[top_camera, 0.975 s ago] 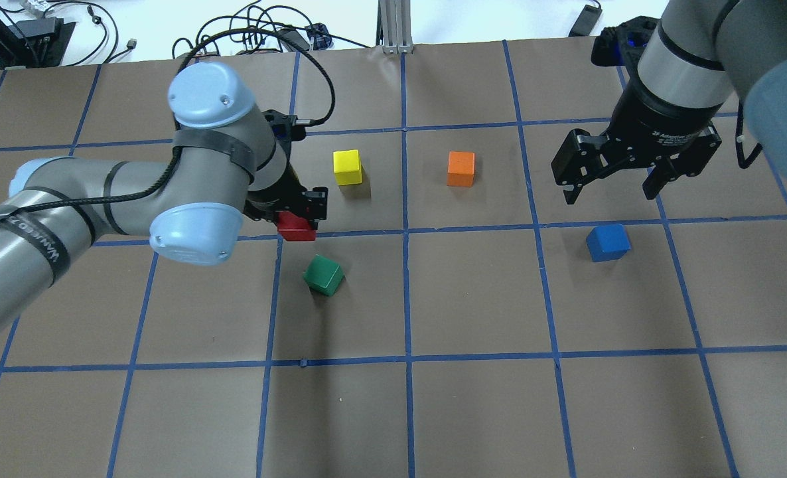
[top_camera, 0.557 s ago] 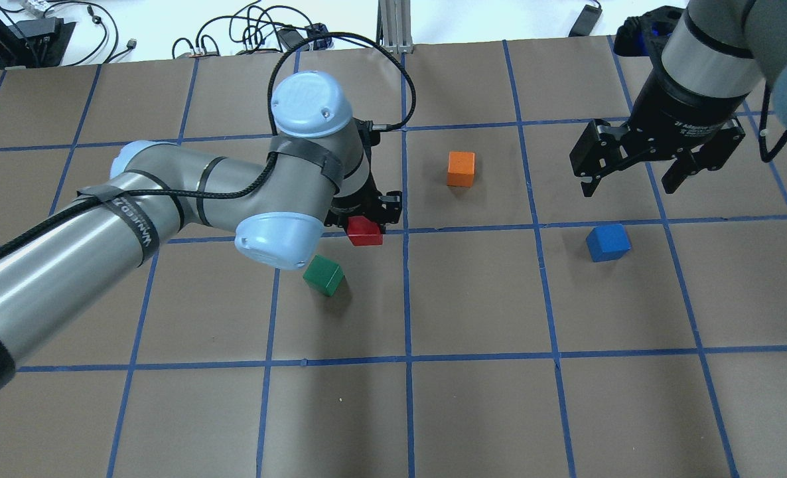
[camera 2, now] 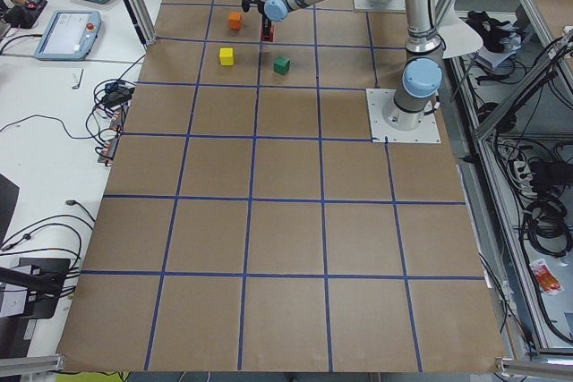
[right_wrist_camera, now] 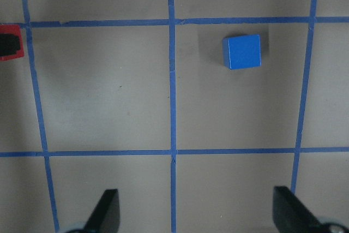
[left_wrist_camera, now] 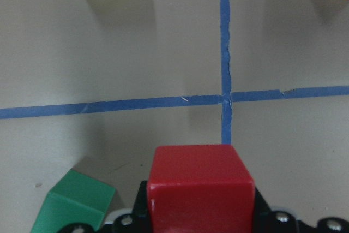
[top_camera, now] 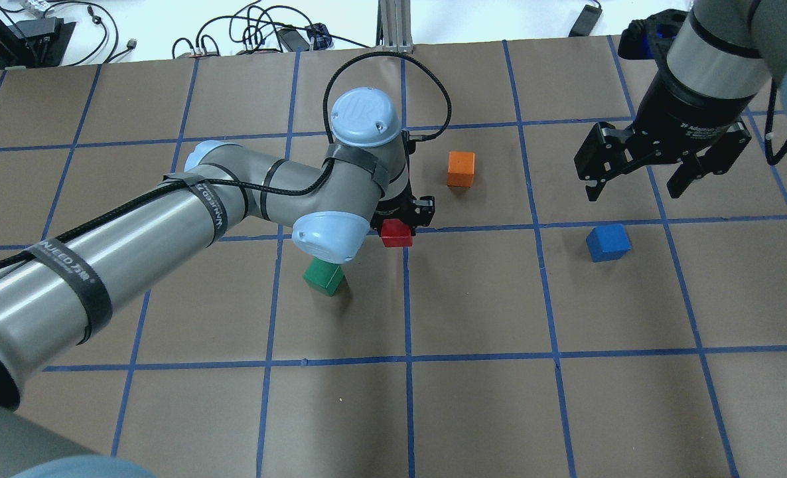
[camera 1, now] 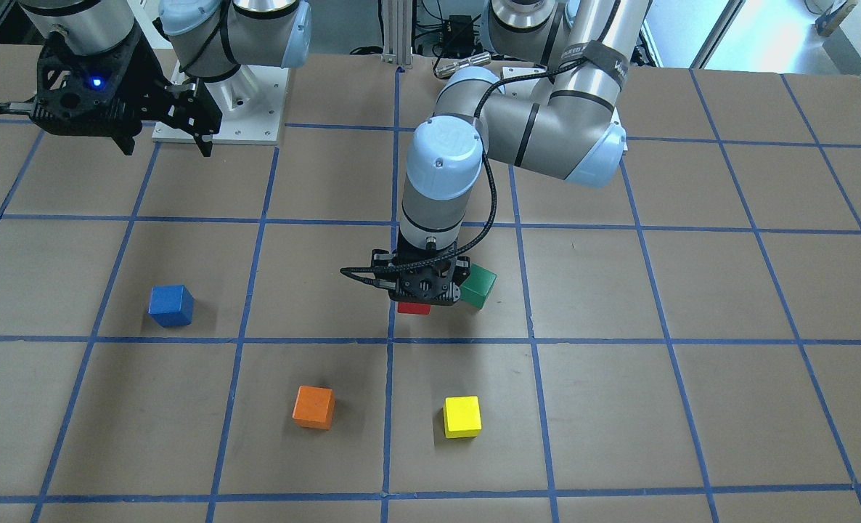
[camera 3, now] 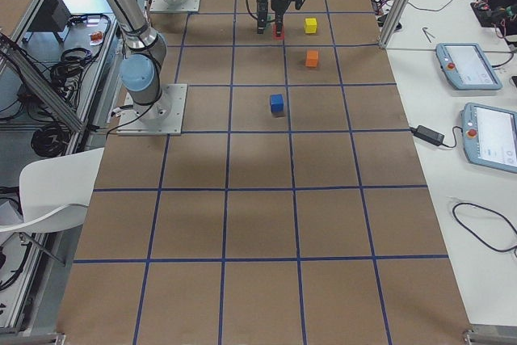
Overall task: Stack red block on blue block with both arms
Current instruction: 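Set the red cube down, open and raise the left gripper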
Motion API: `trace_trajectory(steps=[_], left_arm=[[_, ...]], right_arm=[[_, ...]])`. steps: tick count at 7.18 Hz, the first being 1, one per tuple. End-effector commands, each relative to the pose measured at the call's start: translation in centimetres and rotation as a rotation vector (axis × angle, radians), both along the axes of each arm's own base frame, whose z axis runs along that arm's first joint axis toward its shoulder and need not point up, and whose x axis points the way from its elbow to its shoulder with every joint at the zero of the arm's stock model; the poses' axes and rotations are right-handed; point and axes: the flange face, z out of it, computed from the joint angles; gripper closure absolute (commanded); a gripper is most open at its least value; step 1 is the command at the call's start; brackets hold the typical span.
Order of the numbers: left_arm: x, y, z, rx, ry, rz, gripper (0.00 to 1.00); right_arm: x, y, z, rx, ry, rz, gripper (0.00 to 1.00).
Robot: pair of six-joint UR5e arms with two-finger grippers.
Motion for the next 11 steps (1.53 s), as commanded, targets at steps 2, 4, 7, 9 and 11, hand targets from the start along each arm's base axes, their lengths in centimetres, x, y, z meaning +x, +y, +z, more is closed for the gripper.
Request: trace_trajectory(steps=[2, 4, 7, 9, 11], left_arm=[[-1.4, -0.7, -1.5, -0.024, -0.008, -0.029, 0.00], [-0.7, -2.2, 1.6, -0.072, 0.003, -0.038, 0.00], [8.1, -6.2, 14.4, -0.075, -0.007, 0.028, 0.00], [16.1, -4.3, 22.8, 0.068, -0.106, -0.047, 0.00], [19.9, 0.7, 30.1, 0.009, -0.109, -0.065, 0.00]], right_arm=[[0.1, 0.0, 0.6, -0.022, 0.004, 0.010, 0.00], [0.3, -0.4, 0.6, -0.021, -0.003, 0.003, 0.00], [0.8, -1.7, -1.6, 0.000, -0.020, 0.009, 0.00], [1.8, -5.2, -4.2, -0.042, -0.053, -0.008, 0.00], [7.9, -7.8, -7.3, -0.119, -0.059, 0.000, 0.00]])
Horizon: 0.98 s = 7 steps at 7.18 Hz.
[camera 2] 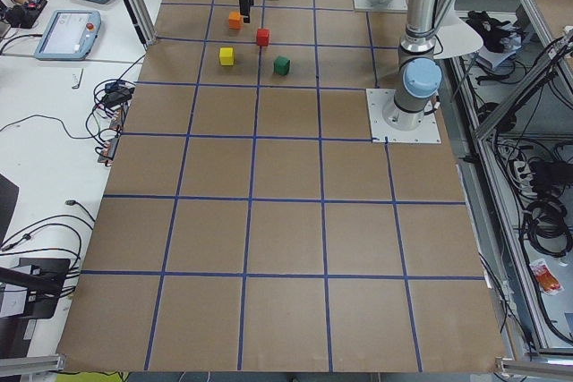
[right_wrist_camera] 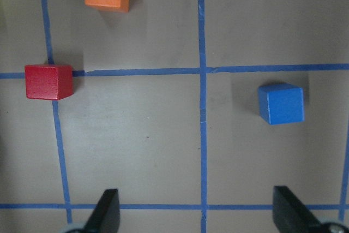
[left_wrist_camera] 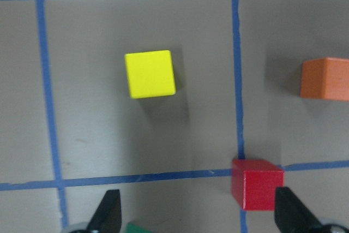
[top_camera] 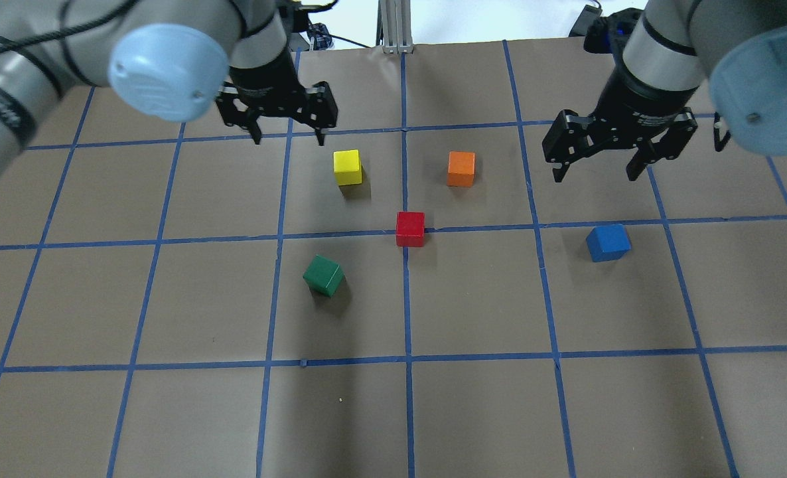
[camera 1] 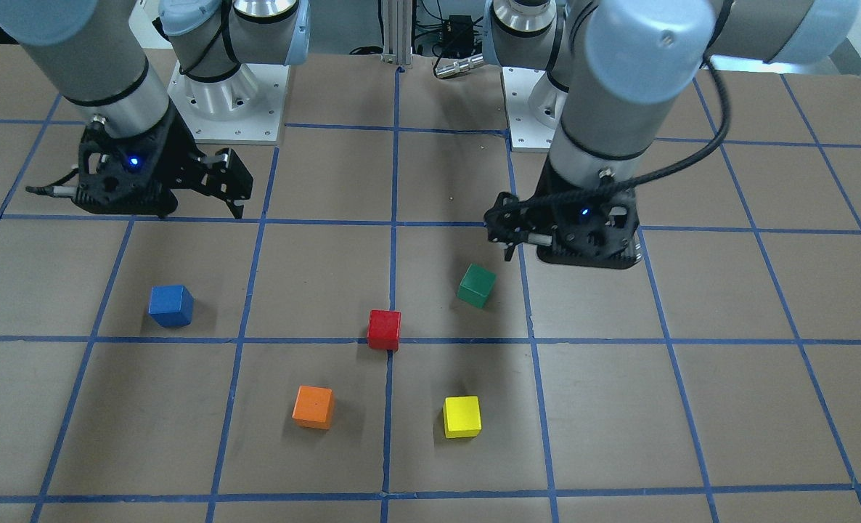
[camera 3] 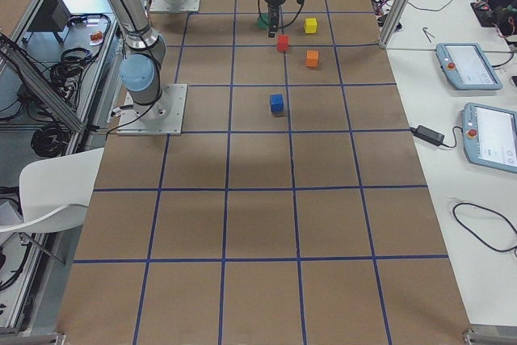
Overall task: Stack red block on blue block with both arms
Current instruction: 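Move the right gripper over the red cube and lower it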
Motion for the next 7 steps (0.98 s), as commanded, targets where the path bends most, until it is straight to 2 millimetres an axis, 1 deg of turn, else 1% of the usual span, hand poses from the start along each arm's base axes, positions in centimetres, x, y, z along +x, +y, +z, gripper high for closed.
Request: trace_trajectory(steps=[1, 2, 3, 4, 5, 6, 7], left_arm=[[2.3, 7.1, 6.7, -0.026, 0.000, -0.020, 0.00], [2.5, 8.6, 6.9, -0.043, 0.000, -0.017, 0.00], [2.5, 8.3, 4.3, -0.005, -0.002, -0.007, 0.00], [2.8, 5.8, 3.2, -0.107, -0.007, 0.000, 0.00], [3.1, 5.6, 3.2, -0.099, -0.004, 0.006, 0.00], [2.9, 6.0, 3.4, -0.101, 0.011, 0.007, 0.00], [3.3, 6.1, 4.2, -0.122, 0.018, 0.014, 0.00]], right_arm=[[7.4, -2.2, -4.1, -0.069, -0.010, 0.003, 0.00], [9.8, -3.6, -7.2, -0.085, -0.010, -0.009, 0.00], [12.4, -3.4, -7.9, -0.098, -0.028, -0.027, 0.00], [14.6, -3.0, -9.4, -0.092, -0.023, -0.031, 0.00], [16.4, -2.7, -11.0, -0.078, -0.019, -0.047, 0.00], [17.1, -2.7, -12.6, -0.051, -0.013, -0.072, 0.00], [17.6, -3.2, -14.6, -0.029, -0.009, -0.067, 0.00]])
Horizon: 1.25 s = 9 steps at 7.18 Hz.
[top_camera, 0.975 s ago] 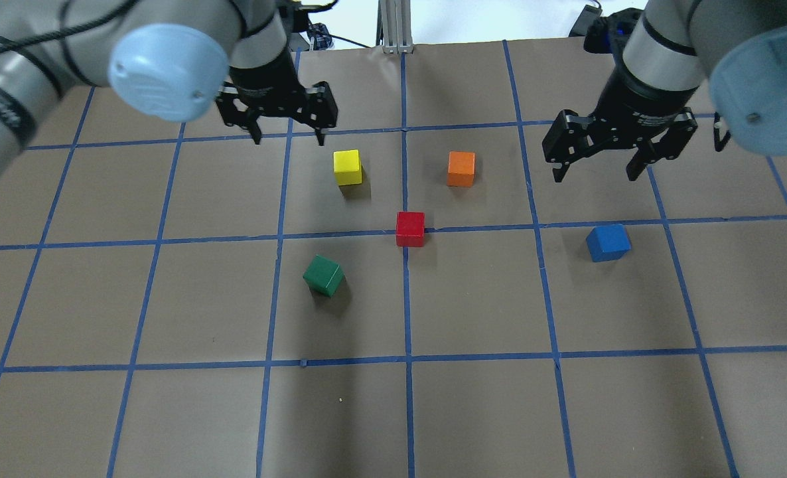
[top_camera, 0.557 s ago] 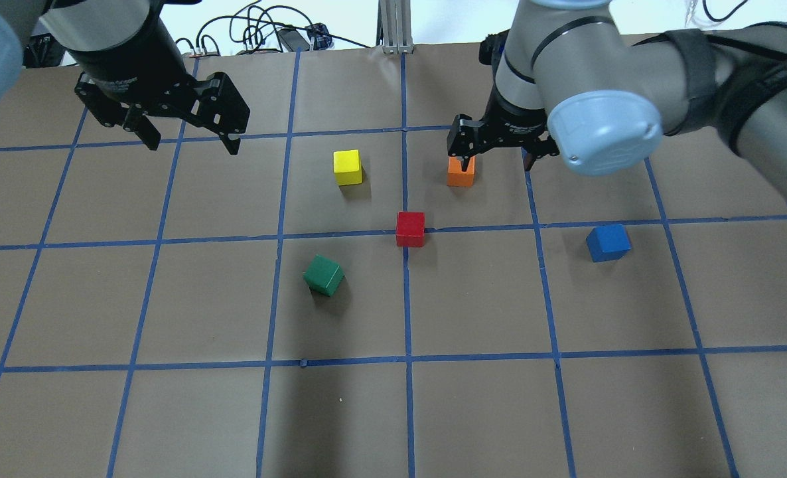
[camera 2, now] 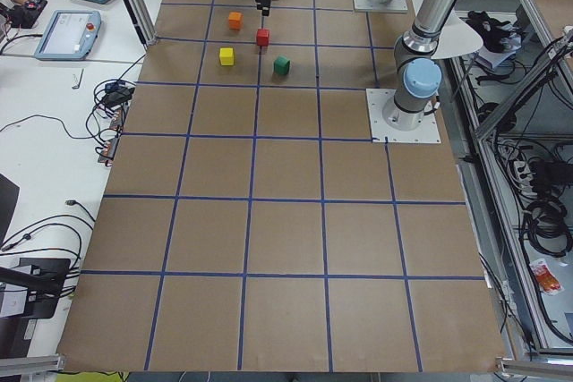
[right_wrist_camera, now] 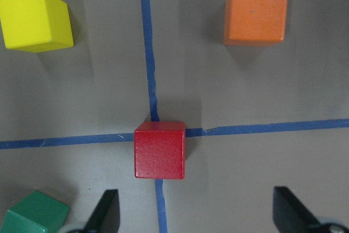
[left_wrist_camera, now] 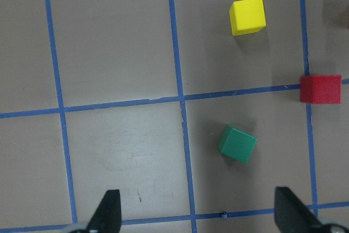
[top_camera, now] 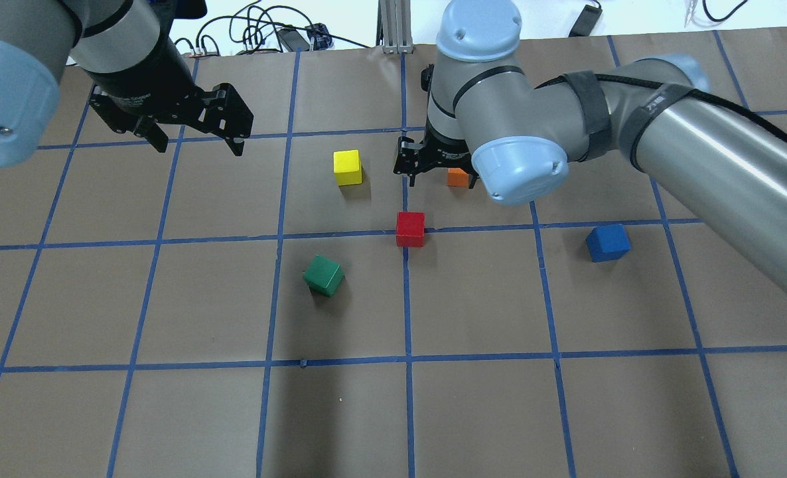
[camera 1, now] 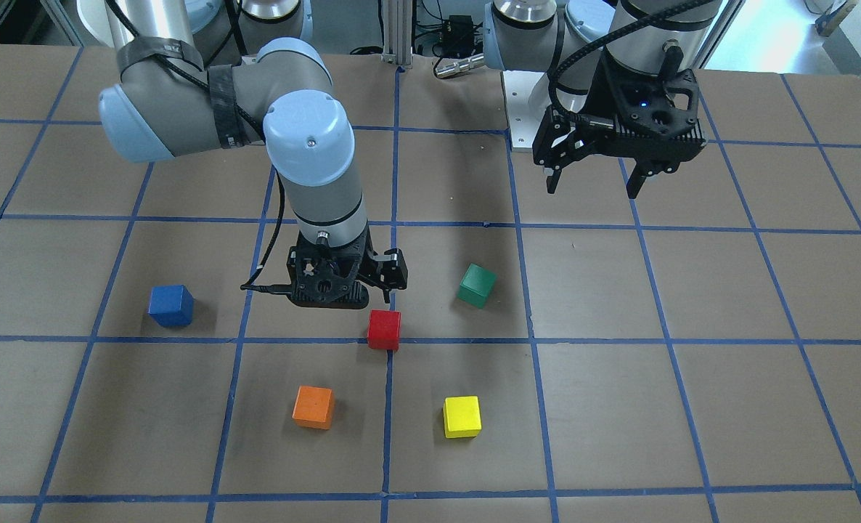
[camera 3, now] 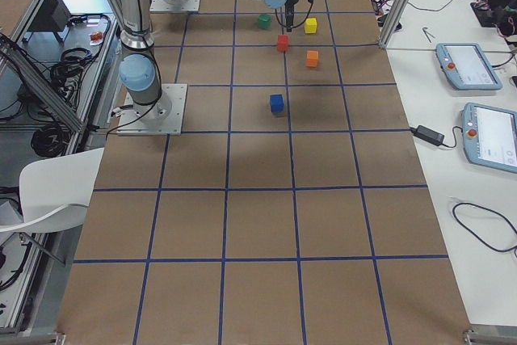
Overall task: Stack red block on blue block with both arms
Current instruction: 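Move the right gripper over the red cube and lower it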
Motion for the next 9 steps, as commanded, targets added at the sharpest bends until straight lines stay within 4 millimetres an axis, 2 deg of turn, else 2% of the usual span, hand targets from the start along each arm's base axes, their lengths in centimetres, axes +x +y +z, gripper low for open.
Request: trace_trajectory(steps=[1, 2, 5, 9], left_arm=[[0.6, 0.1, 0.5, -0.016, 0.019, 0.013, 0.00], [0.7, 0.2, 0.4, -0.013, 0.019, 0.015, 0.00], [0.7, 0.2, 0.0, 0.001, 0.005, 0.016, 0.00], [0.7, 0.1, 0.0, 0.001, 0.008, 0.014, 0.00]], right_arm=[[1.6, -0.4, -3.8, 0.040, 0.002, -0.002, 0.00], [2.4, -0.1, -5.0, 0.056, 0.007, 0.012, 0.00], [3.1, -0.7, -8.7, 0.085, 0.016, 0.024, 0.00], [3.1, -0.8, -9.7, 0.088, 0.017, 0.032, 0.00]])
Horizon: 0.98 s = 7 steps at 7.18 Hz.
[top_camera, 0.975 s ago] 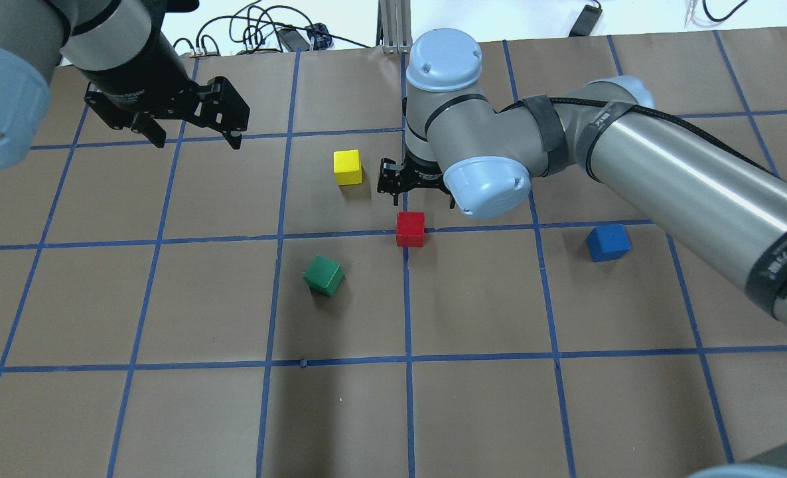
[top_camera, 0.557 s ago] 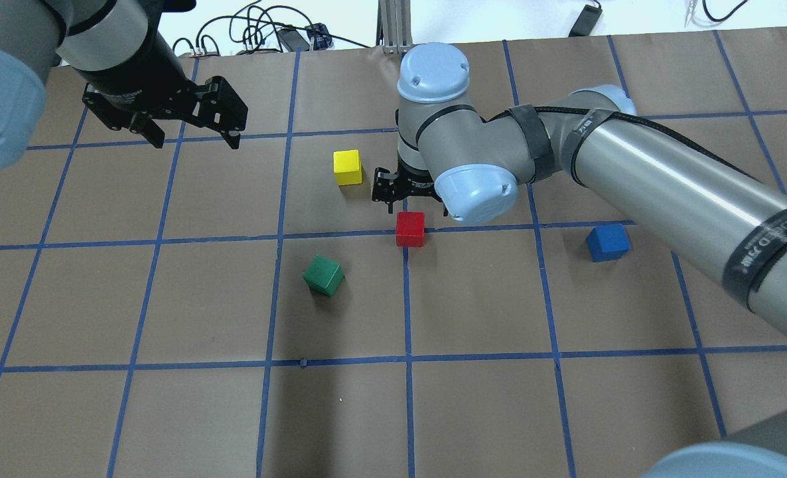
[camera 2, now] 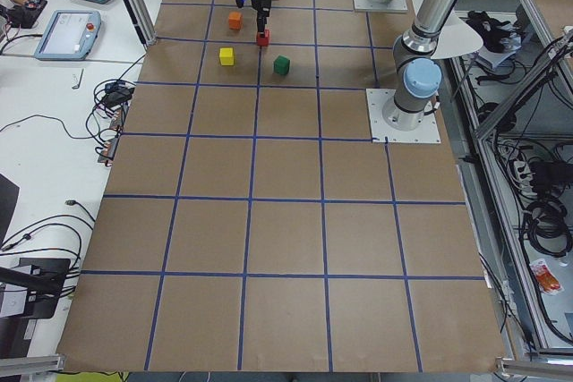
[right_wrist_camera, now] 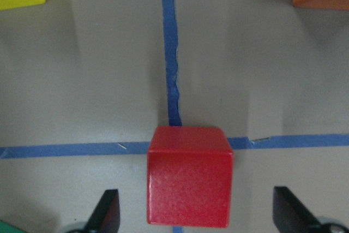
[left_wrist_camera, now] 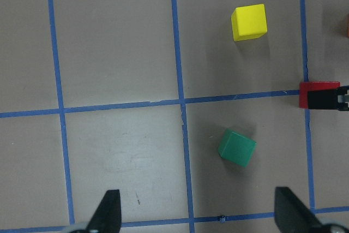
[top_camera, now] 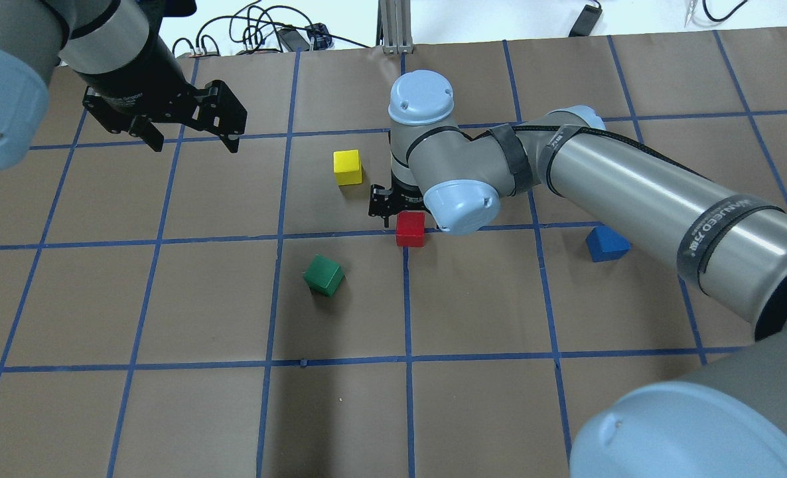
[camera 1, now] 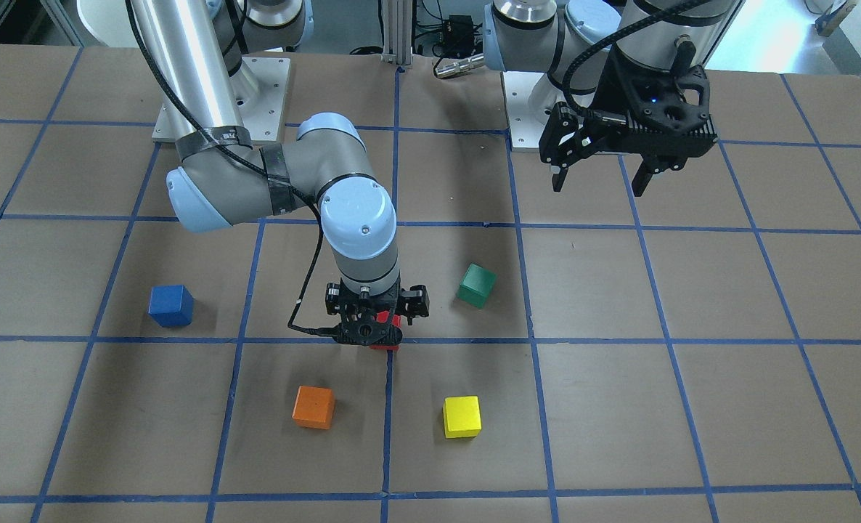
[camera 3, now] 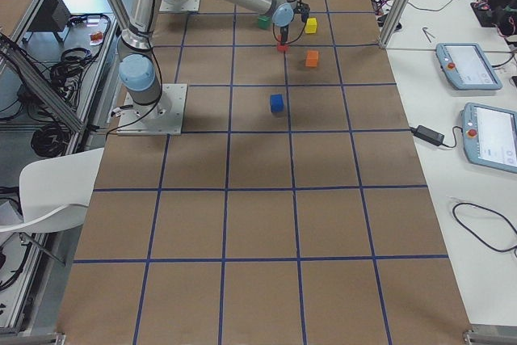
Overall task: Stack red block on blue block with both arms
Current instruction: 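Close the right gripper on the red cube and lift it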
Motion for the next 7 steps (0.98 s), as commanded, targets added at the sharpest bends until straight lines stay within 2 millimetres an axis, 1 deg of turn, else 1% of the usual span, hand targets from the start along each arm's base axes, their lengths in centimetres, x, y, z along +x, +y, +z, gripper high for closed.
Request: trace_trajectory(steps=[1, 2, 3, 5, 6, 7], left_arm=[[0.00, -0.02, -0.03, 0.001, 0.000, 0.001, 0.00], [0.00, 0.04, -0.03, 0.001, 0.000, 0.001, 0.00], [-0.02, -0.12, -0.26, 0.005, 0.001, 0.001, 0.00], [-0.01, 0.04, -0.03, 0.001, 0.002, 0.001, 0.00], [-0.03, -0.01, -0.11, 0.002, 0.003, 0.001, 0.00], [-0.03, 0.04, -0.03, 0.001, 0.003, 0.001, 0.00]], right_arm=[[0.08, -0.23, -1.15, 0.014, 0.006, -0.004, 0.00], [0.08, -0.24, -1.25, 0.015, 0.006, 0.003, 0.05], [0.08, -0.19, -1.41, 0.018, 0.006, -0.004, 0.14], [0.10, -0.24, -1.33, 0.019, 0.006, 0.008, 0.73], [0.11, -0.22, -1.34, 0.021, 0.005, 0.005, 0.94], [-0.01, -0.50, -0.53, 0.015, 0.005, -0.001, 1.00]])
